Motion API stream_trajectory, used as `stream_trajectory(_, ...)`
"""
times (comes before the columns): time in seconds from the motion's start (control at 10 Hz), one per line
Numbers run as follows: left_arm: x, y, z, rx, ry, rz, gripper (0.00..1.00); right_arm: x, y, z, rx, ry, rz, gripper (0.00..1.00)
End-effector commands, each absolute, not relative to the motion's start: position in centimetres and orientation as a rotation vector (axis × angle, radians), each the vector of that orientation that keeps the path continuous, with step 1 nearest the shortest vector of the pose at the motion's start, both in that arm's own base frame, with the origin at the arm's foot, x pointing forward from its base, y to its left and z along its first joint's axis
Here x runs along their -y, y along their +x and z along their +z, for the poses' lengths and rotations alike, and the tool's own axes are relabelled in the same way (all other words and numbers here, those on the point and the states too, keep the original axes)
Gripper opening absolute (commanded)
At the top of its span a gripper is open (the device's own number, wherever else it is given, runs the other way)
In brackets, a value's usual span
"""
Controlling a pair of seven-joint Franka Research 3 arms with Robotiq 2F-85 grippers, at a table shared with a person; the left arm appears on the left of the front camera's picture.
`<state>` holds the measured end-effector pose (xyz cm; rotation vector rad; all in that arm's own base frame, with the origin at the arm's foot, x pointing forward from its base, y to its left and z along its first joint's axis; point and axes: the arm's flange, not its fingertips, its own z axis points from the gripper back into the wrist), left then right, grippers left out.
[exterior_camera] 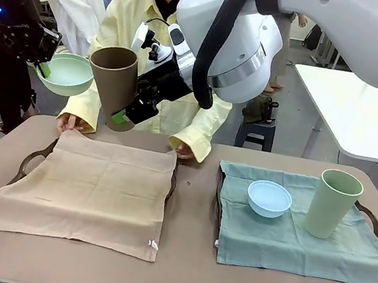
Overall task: Set up a tray with a mat and arrange the tableware.
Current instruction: Place the Picnic Bowl and Reusable plastic cup back onto the Handle tray in front of the human's position.
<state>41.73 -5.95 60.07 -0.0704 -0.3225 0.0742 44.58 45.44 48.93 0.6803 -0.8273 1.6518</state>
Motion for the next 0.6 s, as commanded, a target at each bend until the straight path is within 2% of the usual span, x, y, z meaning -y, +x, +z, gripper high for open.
stream_trajectory(0.0,6.0,41.7,60.1,0.322,-0.07,0.074,0.04,-45.4,44.6,48.9,0.827,0.68,1.652,0.8)
stream_trajectory(0.5,4.1,43.5,51.1,0.255,-0.094,0.052,0.04,-44.7,46.9,38.7,0.78,0.777,1.627,0.8)
